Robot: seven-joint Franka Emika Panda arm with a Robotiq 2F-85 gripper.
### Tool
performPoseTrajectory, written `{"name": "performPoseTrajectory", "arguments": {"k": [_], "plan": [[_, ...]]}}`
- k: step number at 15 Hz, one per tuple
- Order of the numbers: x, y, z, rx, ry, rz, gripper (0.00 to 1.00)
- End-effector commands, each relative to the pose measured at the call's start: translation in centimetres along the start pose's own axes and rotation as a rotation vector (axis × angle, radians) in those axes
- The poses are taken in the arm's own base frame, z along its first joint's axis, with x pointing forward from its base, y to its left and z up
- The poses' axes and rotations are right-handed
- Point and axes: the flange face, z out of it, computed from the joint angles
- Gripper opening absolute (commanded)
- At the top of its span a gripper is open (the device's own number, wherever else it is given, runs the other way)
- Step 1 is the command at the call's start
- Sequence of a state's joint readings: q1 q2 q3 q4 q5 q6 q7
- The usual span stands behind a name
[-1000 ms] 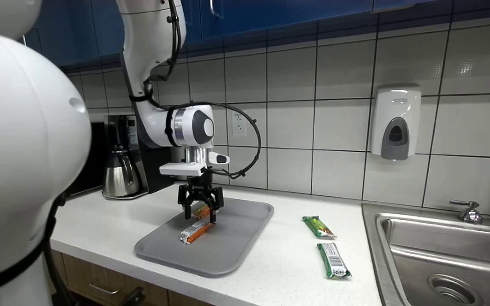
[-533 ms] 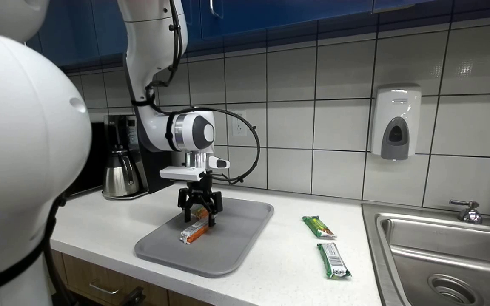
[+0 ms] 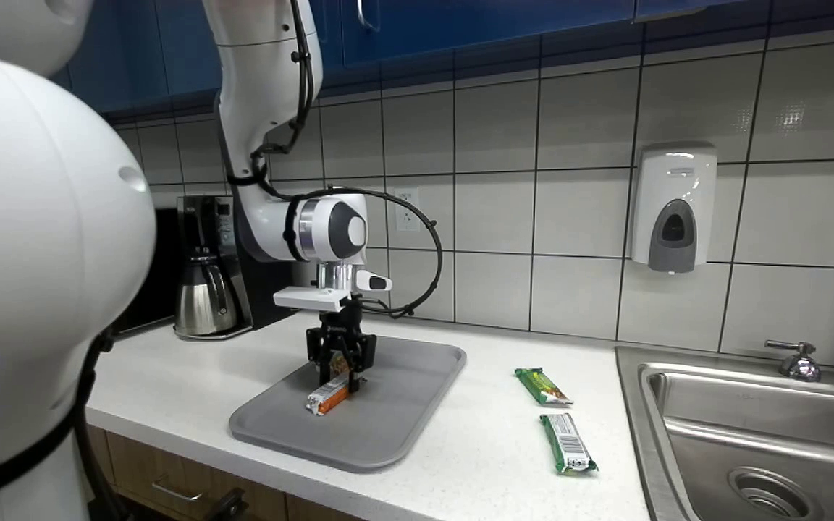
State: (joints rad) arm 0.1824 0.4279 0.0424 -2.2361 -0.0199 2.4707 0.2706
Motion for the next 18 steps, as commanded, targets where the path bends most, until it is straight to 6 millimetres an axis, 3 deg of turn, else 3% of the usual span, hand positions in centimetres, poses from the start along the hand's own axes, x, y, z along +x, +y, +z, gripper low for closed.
{"name": "performPoseTrajectory", "arguments": {"k": [1, 4, 12, 18], "plan": [[0.5, -0.3, -0.3, 0.017, 0.007, 0.024, 0.38], [0.5, -0.3, -0.7, 0.018, 0.015, 0.018, 0.18], [-0.3, -0.2, -2.8, 0.015, 0.036, -0.004, 0.18], [-1.2, -1.2, -4.7, 0.017, 0.063, -0.039, 0.18]]}}
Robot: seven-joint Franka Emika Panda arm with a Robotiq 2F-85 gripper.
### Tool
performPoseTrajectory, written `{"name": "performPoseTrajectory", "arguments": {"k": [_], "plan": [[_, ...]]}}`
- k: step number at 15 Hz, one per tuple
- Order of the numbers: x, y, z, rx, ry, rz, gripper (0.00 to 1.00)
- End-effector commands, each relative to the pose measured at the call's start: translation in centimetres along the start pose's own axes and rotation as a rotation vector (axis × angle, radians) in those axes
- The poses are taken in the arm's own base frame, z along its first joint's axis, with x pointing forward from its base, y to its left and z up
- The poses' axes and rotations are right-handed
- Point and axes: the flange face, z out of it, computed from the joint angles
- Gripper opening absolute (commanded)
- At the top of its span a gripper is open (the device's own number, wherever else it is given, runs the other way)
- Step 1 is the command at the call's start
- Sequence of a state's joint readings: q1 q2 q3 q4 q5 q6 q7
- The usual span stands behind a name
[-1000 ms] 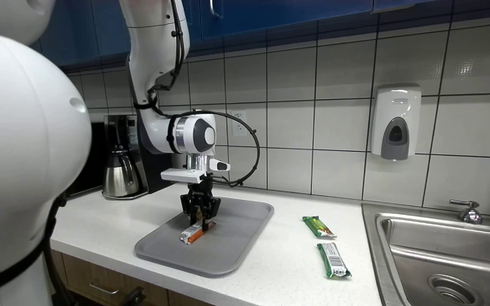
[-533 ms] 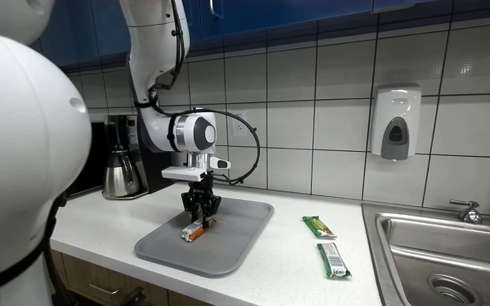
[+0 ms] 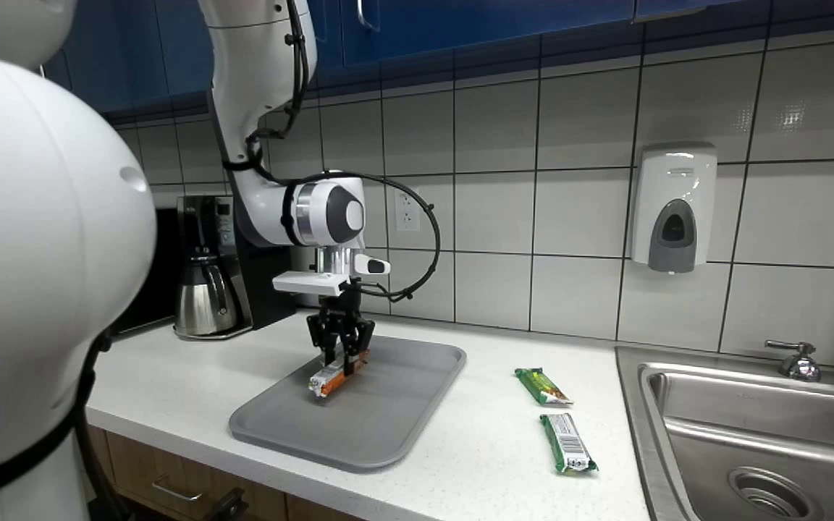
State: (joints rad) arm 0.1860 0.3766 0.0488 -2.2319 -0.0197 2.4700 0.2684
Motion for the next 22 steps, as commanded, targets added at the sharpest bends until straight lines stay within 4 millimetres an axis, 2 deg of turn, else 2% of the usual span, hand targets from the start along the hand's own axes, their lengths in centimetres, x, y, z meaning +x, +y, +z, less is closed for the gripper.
{"name": "performPoseTrajectory", "arguments": {"k": [1, 6, 9, 22], "plan": [[-1.5, -0.9, -2.1, 0.009, 0.013, -0.036, 0.18], [-2.3, -2.0, -3.3, 0.012, 0.037, -0.095, 0.18], [-2.9, -3.4, -4.0, 0.014, 0.05, -0.122, 0.18], [-6.2, -12.4, -4.6, -0.005, 0.055, -0.234, 0.18]]}}
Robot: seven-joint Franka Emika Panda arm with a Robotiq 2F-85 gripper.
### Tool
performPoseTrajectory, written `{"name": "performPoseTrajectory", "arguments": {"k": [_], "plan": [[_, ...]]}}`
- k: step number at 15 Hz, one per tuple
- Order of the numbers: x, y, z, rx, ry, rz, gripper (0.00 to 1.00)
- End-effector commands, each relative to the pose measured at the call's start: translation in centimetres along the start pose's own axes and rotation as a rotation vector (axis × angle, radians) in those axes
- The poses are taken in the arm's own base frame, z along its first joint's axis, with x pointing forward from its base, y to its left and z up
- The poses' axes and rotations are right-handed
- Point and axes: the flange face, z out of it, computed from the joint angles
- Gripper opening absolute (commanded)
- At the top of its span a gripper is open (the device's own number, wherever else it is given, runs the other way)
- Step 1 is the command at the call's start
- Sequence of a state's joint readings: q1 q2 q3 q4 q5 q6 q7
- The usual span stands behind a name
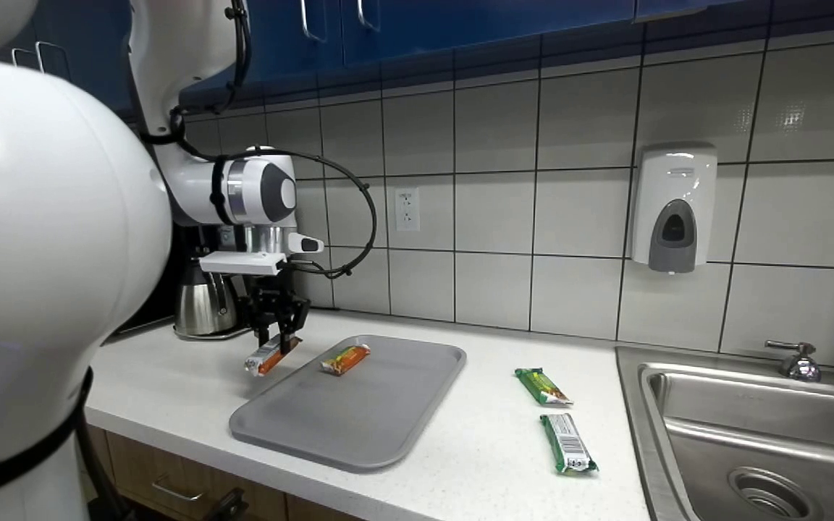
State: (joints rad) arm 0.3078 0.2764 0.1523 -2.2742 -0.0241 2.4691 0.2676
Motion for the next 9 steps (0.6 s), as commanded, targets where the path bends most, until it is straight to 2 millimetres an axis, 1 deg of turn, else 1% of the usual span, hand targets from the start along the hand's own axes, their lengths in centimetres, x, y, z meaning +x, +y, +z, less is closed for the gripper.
{"name": "performPoseTrajectory", "arguments": {"k": [1, 9], "plan": [[-0.7, -2.4, -1.0, -0.014, -0.002, -0.015, 0.18], [-0.9, -7.3, -0.4, -0.016, 0.0, -0.059, 0.18]]}}
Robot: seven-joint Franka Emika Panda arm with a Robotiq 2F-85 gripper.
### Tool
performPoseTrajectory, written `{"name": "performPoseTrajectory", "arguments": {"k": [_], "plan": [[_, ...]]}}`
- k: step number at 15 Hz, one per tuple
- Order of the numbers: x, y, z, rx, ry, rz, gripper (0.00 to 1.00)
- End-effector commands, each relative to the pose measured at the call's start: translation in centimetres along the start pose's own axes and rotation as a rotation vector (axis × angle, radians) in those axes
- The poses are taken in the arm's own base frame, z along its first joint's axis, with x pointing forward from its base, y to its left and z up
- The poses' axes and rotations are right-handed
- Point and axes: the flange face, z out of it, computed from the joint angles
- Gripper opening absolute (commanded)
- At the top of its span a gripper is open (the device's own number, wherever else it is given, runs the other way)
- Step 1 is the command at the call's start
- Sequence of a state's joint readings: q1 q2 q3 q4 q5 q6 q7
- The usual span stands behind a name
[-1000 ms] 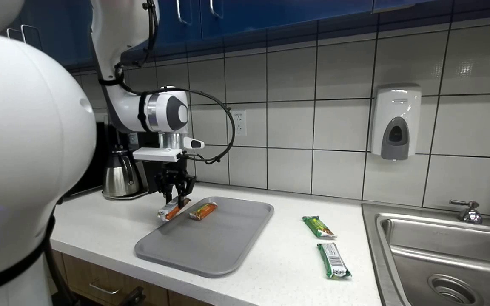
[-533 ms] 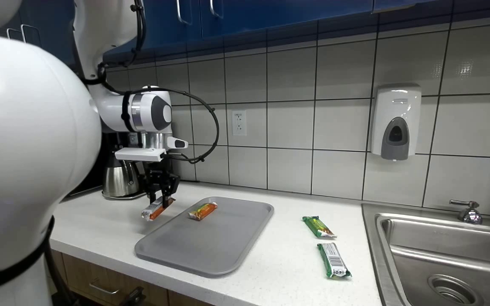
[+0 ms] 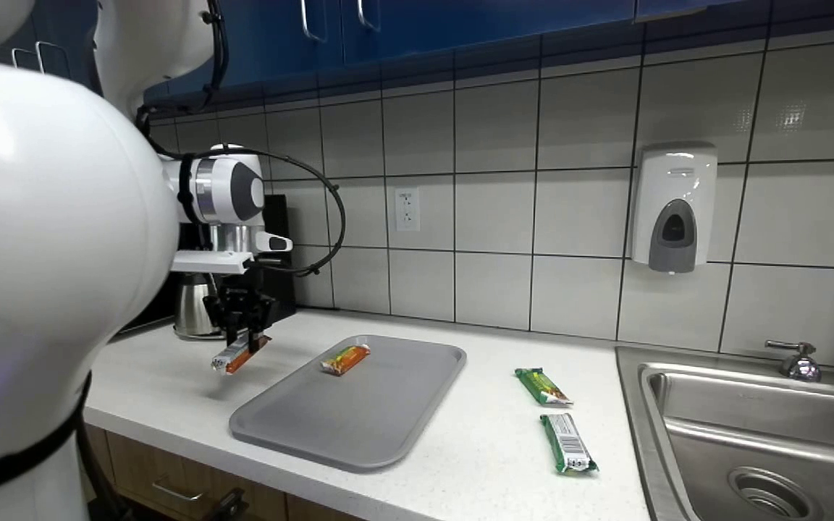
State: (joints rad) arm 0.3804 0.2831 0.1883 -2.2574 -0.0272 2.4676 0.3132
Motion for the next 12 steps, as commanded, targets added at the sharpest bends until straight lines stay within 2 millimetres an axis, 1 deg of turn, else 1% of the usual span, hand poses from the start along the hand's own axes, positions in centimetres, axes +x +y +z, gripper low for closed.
{"name": "performPoseTrajectory", "arguments": {"k": [1, 6, 12], "plan": [[0.6, -2.1, 0.0, -0.019, -0.01, 0.0, 0.18], [1.5, -3.8, 1.3, -0.021, -0.019, -0.008, 0.18], [3.0, -5.1, 3.0, -0.018, -0.035, -0.015, 0.18]]}}
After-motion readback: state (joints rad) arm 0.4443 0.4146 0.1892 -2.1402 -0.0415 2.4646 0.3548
